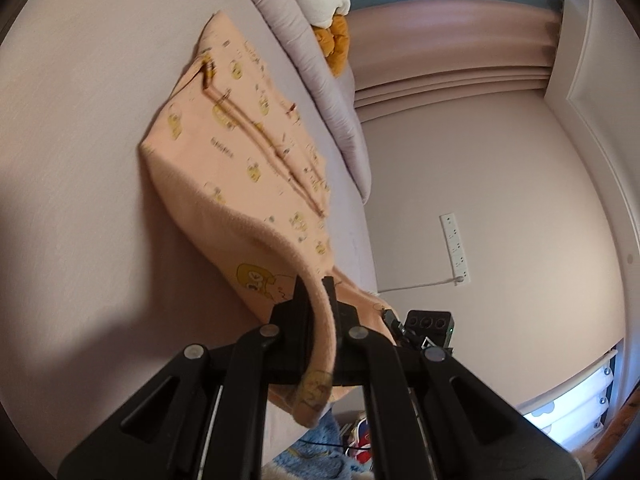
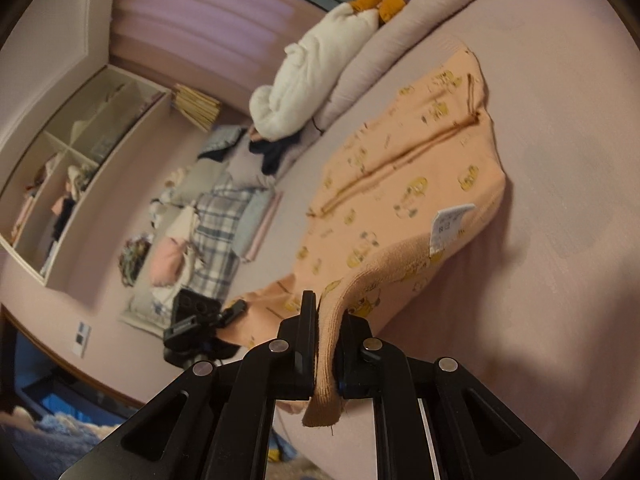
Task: Fold small clothes
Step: 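Lift the hem with both tools and fold it toward the collar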
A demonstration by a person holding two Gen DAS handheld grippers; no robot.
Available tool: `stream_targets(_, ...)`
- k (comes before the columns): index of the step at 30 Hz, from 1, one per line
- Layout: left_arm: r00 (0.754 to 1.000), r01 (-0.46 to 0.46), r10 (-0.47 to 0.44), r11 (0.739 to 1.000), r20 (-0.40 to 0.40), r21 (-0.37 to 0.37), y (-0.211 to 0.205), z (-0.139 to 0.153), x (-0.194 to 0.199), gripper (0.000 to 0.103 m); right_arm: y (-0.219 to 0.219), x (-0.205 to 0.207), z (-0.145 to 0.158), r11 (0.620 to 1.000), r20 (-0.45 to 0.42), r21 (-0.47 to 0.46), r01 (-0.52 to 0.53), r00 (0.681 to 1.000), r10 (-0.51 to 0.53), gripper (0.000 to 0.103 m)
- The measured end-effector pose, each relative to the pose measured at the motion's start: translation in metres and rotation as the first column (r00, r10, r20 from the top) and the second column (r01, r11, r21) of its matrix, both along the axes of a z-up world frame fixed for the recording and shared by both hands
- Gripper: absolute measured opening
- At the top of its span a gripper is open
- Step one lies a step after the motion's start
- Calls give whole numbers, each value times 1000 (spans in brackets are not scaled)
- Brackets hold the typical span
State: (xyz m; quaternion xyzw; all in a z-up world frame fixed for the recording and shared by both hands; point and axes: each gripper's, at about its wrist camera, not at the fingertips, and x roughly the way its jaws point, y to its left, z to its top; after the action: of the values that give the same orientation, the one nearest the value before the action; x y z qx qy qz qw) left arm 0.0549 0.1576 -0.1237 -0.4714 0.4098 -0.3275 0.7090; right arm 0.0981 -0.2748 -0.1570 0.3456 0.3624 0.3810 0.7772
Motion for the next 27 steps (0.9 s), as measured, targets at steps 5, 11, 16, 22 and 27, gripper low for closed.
stream_targets(5, 999, -11, 12, 1000, 44, -15, -4, 18, 20, 2, 0, 8, 14, 1000, 37, 13, 24, 999, -25, 11)
stream_targets(11, 996, -34, 36, 999, 82, -28, 0, 34, 47, 2, -5, 29, 34, 996, 81, 18, 89, 993, -90, 11)
stream_targets(16, 991, -68, 74, 996, 107, -59, 5, 41, 76, 2, -5, 55, 44, 992, 90, 12, 129, 988, -129, 11)
stream_targets(22, 989, -103, 109, 993, 101, -64, 8, 38, 114, 2, -5, 94, 46, 987, 71, 4, 163, 984, -163, 11)
stream_targets(27, 989, -127, 131, 990, 72, -54, 13, 31, 148, 2, -5, 126, 48, 982, 52, -6, 188, 981, -187, 11)
